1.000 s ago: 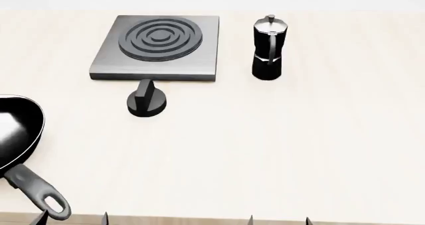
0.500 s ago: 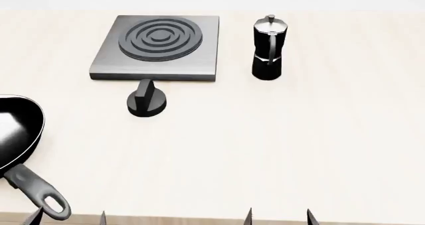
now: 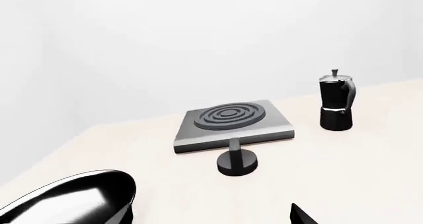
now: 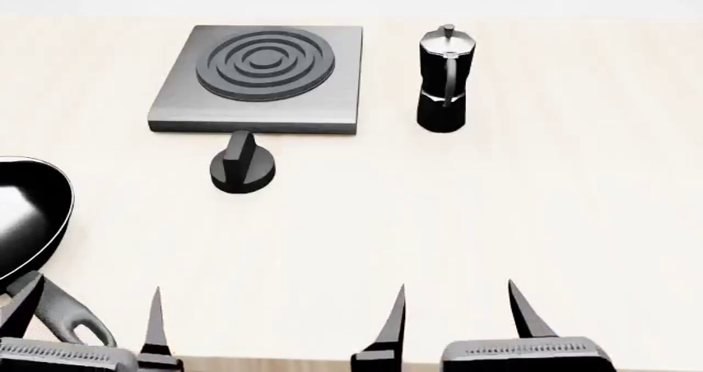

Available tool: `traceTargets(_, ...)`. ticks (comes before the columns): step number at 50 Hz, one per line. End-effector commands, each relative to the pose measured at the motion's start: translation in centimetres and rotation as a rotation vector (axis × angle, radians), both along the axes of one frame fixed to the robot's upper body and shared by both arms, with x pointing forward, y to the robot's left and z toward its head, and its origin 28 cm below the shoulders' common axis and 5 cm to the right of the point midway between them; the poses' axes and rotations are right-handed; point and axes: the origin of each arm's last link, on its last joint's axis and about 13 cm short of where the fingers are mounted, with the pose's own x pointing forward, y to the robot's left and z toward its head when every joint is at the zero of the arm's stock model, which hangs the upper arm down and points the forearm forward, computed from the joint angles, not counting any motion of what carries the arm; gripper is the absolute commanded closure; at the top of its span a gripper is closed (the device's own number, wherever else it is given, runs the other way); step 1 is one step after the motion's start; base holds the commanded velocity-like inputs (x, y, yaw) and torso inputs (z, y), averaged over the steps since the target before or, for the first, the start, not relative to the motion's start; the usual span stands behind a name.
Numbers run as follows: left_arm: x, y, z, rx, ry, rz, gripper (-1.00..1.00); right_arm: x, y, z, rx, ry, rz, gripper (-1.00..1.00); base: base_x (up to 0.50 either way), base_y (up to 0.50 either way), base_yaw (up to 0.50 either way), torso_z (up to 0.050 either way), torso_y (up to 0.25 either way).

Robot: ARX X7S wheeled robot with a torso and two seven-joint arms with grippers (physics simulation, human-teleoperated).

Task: Turn on the stove.

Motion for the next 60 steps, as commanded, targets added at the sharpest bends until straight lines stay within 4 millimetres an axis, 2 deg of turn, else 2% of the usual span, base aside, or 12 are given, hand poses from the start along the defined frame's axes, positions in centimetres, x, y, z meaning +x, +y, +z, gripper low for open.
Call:
traceTargets(1, 0.2, 0.3, 3.3, 0.008, -0.065, 0.015, -1.00, -0.1, 0.2, 3.3, -0.019, -0.057, 0.027, -1.00, 0.00, 0.00, 0.00, 0.000, 0.000)
traceTargets(6, 0.5, 0.2, 5.1, 0.004, -0.101, 0.011, -1.00, 0.3, 0.1, 5.0, -0.014, -0.096, 0.024, -1.00, 0.00, 0.00, 0.00, 0.000, 0.000)
traceTargets(17, 1.1, 0.2, 7.4, -0.015, -0.158, 0.004, -1.00, 0.3, -0.5, 8.2, -0.020, -0.198, 0.015, -1.00, 0.00, 0.00, 0.00, 0.000, 0.000)
traceTargets(25, 1.2, 0.1, 8.6, -0.024, -0.202, -0.008, -1.00, 0.3, -0.8, 9.0, -0.018, -0.238, 0.010, -1.00, 0.00, 0.00, 0.00, 0.000, 0.000)
traceTargets(30, 1.1, 0.1, 8.8, -0.097, -0.197, -0.041, -1.00, 0.6, -0.7, 8.8, -0.023, -0.243, 0.013, -1.00, 0.00, 0.00, 0.00, 0.000, 0.000)
traceTargets(31, 1.2, 0.1, 8.7, -0.045, -0.215, -0.014, -1.00, 0.6, -0.7, 8.7, -0.030, -0.245, 0.017, -1.00, 0.00, 0.00, 0.00, 0.000, 0.000)
traceTargets(40, 1.7, 0.3, 8.4, -0.045, -0.215, 0.014, -1.00, 1.0, -0.9, 8.0, -0.029, -0.242, 0.014, -1.00, 0.00, 0.00, 0.00, 0.000, 0.000)
traceTargets(49, 1.4, 0.2, 8.6, -0.058, -0.221, 0.007, -1.00, 0.9, -0.9, 8.1, -0.010, -0.249, 0.002, -1.00, 0.00, 0.00, 0.00, 0.000, 0.000)
traceTargets(60, 1.4, -0.2, 8.3, -0.029, -0.219, 0.003, -1.00, 0.5, -0.6, 8.3, -0.069, -0.256, -0.017, -1.00, 0.00, 0.09, 0.00, 0.000, 0.000)
